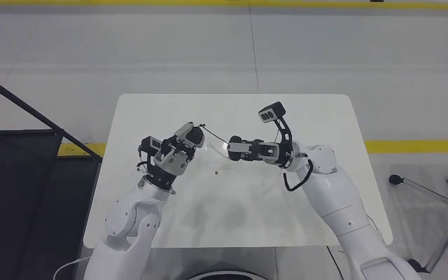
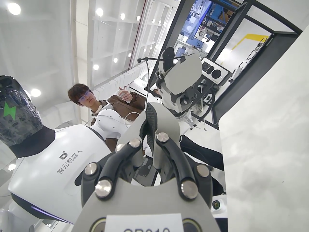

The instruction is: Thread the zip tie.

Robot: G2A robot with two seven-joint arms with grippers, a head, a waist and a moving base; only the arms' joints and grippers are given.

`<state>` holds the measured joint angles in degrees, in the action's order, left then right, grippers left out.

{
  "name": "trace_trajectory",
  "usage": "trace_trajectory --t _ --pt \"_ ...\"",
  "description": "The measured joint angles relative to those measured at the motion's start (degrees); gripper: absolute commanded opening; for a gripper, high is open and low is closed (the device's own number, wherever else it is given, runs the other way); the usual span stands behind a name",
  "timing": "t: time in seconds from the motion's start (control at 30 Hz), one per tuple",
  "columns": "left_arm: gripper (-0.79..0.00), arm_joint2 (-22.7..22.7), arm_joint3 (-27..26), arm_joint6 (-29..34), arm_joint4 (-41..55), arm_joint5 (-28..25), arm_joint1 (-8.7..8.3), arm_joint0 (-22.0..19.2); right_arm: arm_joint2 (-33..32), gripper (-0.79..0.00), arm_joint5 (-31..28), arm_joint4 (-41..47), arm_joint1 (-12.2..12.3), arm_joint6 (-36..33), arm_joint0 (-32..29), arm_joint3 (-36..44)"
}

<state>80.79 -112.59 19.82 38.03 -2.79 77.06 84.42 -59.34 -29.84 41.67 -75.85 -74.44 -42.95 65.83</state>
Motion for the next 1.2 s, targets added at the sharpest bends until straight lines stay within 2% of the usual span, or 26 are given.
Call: trace_trajectory --t 0.07,0.17,0.47,0.87,1.2 --pt "-0.705 0.0 0.0 0.1 0.0 0.0 -0.03 0.1 0.1 -0.785 0.0 -0.1 0.0 0.0 0.0 0.0" --pt "-0.785 0.1 0.0 0.1 -0.1 -0.2 -0.08 0.3 0.2 -0.785 0.0 -0.1 0.0 0.0 0.0 0.0" --pt "-0.785 0.4 -0.2 0.0 -0.9 -0.8 -0.22 0.8 0.1 -0.785 0.0 -0.3 0.2 0.0 -0.3 0.6" --pt "-0.785 0.8 -0.4 0.3 -1.6 -1.6 -0.41 1.8 -3.9 -0.785 -4.3 -0.7 1.2 4.3 -2.8 3.4" --pt "-0.785 0.8 -0.2 0.5 -1.6 -1.8 -0.53 1.9 -4.8 -0.785 -4.7 -0.8 1.6 4.7 -4.2 4.9"
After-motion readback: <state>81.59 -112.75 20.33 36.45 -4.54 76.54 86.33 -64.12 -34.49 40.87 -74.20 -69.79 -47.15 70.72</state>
